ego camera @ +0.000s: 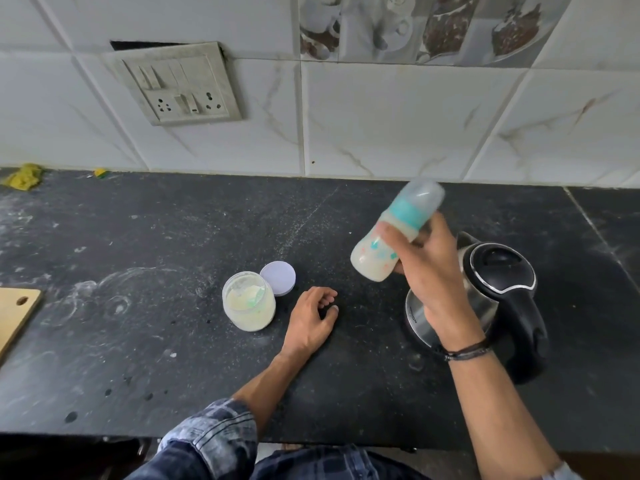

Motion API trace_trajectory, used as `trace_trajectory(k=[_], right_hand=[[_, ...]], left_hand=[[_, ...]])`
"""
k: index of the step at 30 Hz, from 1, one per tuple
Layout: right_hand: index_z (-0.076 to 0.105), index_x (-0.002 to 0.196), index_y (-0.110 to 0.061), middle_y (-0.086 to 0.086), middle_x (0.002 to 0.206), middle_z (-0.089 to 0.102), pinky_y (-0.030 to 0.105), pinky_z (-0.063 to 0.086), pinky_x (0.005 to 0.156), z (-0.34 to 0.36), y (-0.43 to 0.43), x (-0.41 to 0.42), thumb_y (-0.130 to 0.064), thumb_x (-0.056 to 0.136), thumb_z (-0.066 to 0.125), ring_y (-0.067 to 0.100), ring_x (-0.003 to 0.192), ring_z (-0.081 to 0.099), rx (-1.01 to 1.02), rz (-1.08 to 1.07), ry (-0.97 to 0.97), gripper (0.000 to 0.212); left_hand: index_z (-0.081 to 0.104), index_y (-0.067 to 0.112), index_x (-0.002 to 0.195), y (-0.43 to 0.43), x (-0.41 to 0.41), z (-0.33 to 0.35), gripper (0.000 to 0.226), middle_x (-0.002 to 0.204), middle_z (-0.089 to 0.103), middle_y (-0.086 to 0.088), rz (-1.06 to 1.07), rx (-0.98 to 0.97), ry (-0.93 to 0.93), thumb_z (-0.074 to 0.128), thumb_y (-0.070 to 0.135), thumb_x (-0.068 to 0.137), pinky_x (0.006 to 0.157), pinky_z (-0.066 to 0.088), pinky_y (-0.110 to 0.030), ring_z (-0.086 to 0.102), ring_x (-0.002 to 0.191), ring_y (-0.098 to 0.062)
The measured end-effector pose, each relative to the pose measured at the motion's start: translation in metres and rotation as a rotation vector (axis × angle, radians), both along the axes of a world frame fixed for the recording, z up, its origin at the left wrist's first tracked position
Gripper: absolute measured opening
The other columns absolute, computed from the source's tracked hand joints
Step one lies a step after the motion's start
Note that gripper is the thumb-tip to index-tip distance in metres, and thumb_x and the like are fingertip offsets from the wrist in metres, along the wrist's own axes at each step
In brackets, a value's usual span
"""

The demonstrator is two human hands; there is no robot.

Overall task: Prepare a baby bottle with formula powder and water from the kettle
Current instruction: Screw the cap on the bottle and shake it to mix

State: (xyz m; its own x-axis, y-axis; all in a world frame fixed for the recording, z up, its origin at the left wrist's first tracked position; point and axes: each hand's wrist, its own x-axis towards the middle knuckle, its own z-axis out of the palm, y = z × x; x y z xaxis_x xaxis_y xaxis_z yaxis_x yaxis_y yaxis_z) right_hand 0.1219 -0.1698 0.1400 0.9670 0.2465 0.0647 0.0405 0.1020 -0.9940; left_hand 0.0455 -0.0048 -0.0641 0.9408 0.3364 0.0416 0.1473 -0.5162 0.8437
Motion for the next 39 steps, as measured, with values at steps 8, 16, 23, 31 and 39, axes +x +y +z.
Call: trace_trajectory(k=[8, 16, 23, 31, 39], right_hand=[[0.063, 0.117, -0.024, -0.006, 0.104, 0.078, 0.049, 0.063, 0.089, 0.001, 0.001, -0.002, -0.032, 0.077, 0.089, 0.016, 0.1, 0.075, -0.008, 0.049, -0.016, 0.048], [0.061, 0.12, -0.023, -0.008, 0.105, 0.076, 0.041, 0.063, 0.084, 0.004, -0.001, -0.002, -0.035, 0.078, 0.086, 0.013, 0.098, 0.074, 0.044, -0.032, -0.083, 0.05], [0.061, 0.121, -0.02, -0.011, 0.102, 0.075, 0.048, 0.063, 0.088, 0.004, -0.006, -0.004, -0.025, 0.085, 0.084, 0.011, 0.098, 0.073, 0.069, -0.051, -0.079, 0.042], [0.061, 0.122, -0.022, -0.009, 0.107, 0.076, 0.05, 0.062, 0.091, 0.002, -0.004, -0.007, -0.032, 0.08, 0.086, 0.014, 0.102, 0.074, 0.031, -0.055, -0.066, 0.05], [0.06, 0.122, -0.02, -0.01, 0.105, 0.075, 0.044, 0.061, 0.089, 0.004, 0.0, -0.007, -0.037, 0.081, 0.084, 0.012, 0.1, 0.073, 0.036, -0.099, -0.107, 0.051]], left_hand=[[0.065, 0.034, 0.108, -0.002, -0.002, 0.0, 0.023, 0.098, 0.061, 0.021, 0.003, -0.012, -0.001, 0.064, 0.024, 0.087, 0.084, 0.044, -0.008, 0.059, 0.098, -0.002], [0.067, 0.029, 0.11, -0.003, -0.003, 0.001, 0.023, 0.099, 0.062, 0.019, -0.007, -0.005, 0.003, 0.066, 0.02, 0.089, 0.084, 0.045, -0.01, 0.058, 0.098, -0.003], [0.067, 0.026, 0.111, -0.004, -0.004, 0.004, 0.023, 0.1, 0.062, 0.018, -0.015, -0.011, 0.003, 0.067, 0.018, 0.09, 0.086, 0.046, -0.014, 0.059, 0.097, -0.004], [0.067, 0.026, 0.112, -0.002, -0.004, 0.007, 0.023, 0.101, 0.061, 0.019, -0.019, -0.006, 0.006, 0.066, 0.019, 0.09, 0.086, 0.045, -0.012, 0.058, 0.098, -0.002], [0.067, 0.026, 0.112, 0.0, -0.003, 0.006, 0.022, 0.1, 0.062, 0.016, -0.011, 0.0, -0.004, 0.067, 0.018, 0.091, 0.086, 0.045, -0.013, 0.057, 0.097, -0.004]])
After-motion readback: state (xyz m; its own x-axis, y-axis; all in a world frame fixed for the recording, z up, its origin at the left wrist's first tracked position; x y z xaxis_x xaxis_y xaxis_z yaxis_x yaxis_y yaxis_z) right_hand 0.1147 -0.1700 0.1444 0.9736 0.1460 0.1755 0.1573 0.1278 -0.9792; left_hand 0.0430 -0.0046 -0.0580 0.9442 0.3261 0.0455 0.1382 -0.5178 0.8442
